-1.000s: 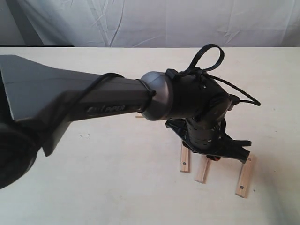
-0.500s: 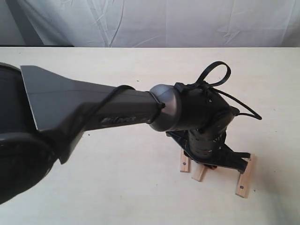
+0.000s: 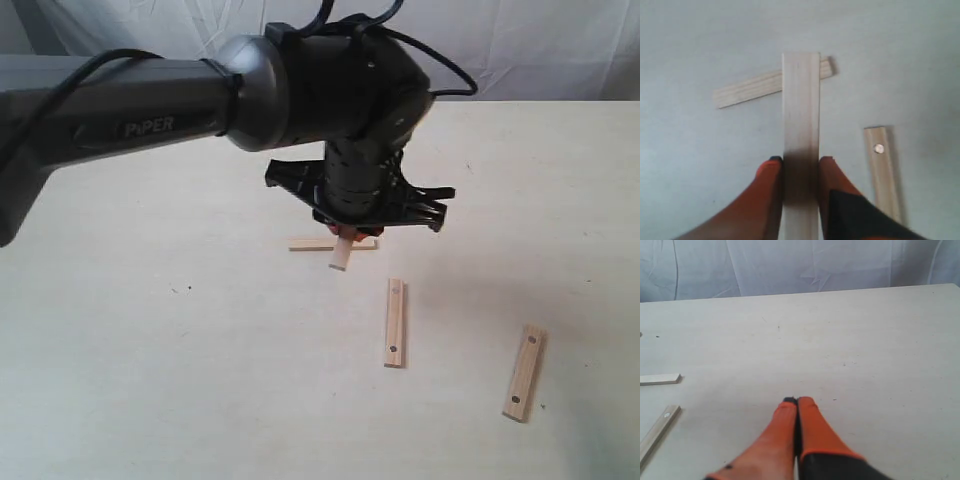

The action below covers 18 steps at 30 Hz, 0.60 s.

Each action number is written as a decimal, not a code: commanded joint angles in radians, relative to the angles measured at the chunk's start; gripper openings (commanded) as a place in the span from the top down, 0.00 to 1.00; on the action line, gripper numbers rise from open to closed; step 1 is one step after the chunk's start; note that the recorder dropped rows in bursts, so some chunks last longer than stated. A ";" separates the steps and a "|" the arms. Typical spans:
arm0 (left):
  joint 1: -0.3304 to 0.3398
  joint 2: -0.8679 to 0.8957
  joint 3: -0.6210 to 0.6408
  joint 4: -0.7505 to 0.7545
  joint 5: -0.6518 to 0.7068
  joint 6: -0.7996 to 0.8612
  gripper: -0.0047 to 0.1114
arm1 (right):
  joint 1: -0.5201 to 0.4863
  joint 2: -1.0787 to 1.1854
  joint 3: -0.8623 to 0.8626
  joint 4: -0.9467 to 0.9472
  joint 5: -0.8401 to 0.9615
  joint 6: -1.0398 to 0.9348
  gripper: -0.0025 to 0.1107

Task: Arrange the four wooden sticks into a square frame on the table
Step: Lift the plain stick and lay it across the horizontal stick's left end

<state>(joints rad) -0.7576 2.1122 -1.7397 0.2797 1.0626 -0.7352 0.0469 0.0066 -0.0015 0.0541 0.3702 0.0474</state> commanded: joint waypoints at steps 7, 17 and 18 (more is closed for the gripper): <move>0.108 -0.031 0.235 -0.092 -0.156 -0.017 0.96 | -0.005 -0.007 0.002 -0.001 -0.015 -0.003 0.99; 0.148 -0.029 0.344 -0.059 -0.362 -0.033 0.96 | -0.005 -0.007 0.002 -0.001 -0.015 -0.003 0.99; 0.148 -0.026 0.344 -0.061 -0.364 -0.033 0.96 | -0.005 -0.007 0.002 -0.001 -0.015 -0.003 0.99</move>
<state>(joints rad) -0.6100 2.0949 -1.3994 0.2103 0.7150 -0.7588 0.0469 0.0066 -0.0015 0.0541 0.3702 0.0474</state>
